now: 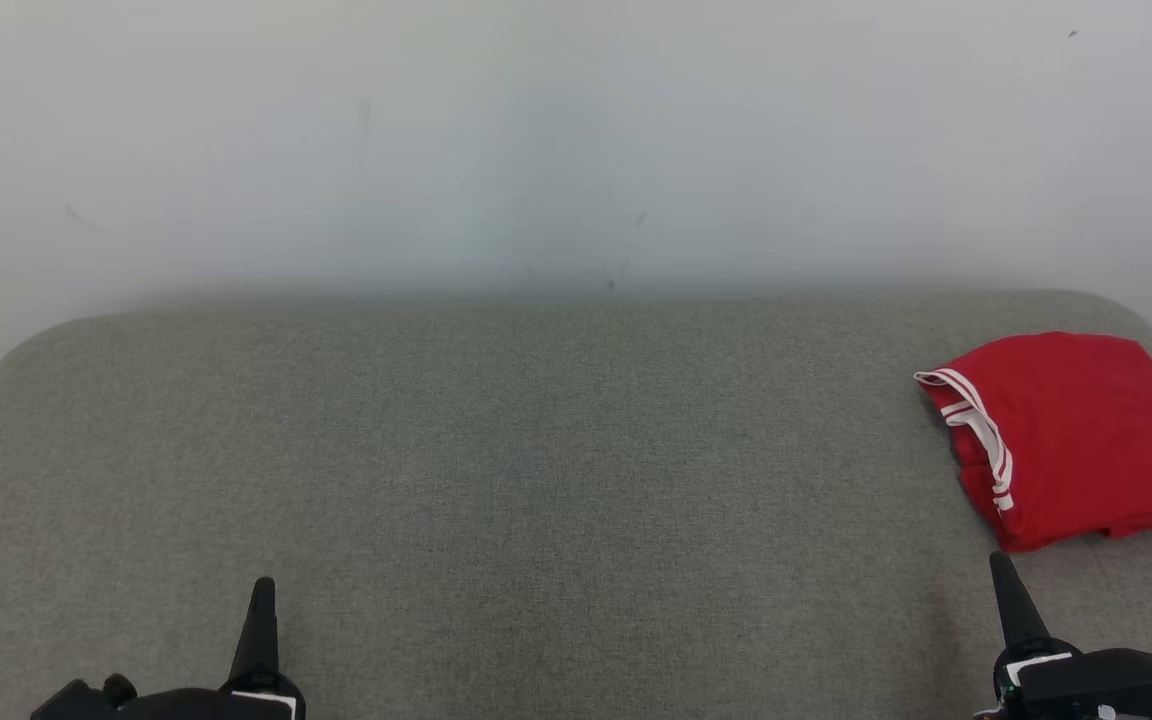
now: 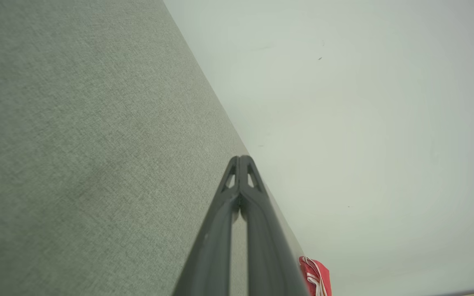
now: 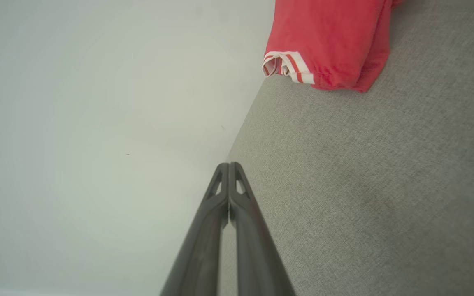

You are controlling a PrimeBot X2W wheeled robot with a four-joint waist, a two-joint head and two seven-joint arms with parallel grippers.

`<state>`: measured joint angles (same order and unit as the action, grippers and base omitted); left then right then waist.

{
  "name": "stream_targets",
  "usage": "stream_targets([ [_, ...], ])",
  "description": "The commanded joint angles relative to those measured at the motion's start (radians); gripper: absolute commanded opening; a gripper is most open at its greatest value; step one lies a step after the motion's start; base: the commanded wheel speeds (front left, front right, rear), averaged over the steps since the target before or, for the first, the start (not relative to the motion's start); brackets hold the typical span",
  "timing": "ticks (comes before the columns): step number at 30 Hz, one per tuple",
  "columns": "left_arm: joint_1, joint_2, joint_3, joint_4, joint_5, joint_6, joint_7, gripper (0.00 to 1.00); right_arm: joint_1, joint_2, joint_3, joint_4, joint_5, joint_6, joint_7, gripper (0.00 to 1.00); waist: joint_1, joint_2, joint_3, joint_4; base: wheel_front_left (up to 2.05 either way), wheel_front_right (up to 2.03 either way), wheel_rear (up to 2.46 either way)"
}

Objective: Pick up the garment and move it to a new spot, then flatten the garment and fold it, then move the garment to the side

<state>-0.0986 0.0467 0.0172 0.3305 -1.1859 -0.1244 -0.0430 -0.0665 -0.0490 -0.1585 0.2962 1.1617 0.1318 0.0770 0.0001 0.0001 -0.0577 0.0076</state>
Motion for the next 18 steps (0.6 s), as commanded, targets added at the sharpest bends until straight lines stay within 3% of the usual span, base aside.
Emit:
stream_targets([
  [1, -0.027, 0.004, -0.001, -0.005, -0.027, -0.006, 0.003, 0.0, -0.022, -0.001, -0.006, -0.012, 0.027, -0.001, 0.005, 0.0, -0.0001, -0.0001, 0.002, 0.0, 0.0, 0.0, 0.0],
  [18, -0.061, 0.005, -0.008, 0.0, -0.175, -0.008, 0.038, 0.0, -0.037, -0.002, -0.034, -0.021, 0.174, -0.001, 0.039, 0.0, -0.0001, -0.0001, 0.02, -0.003, 0.0, 0.0, 0.0],
])
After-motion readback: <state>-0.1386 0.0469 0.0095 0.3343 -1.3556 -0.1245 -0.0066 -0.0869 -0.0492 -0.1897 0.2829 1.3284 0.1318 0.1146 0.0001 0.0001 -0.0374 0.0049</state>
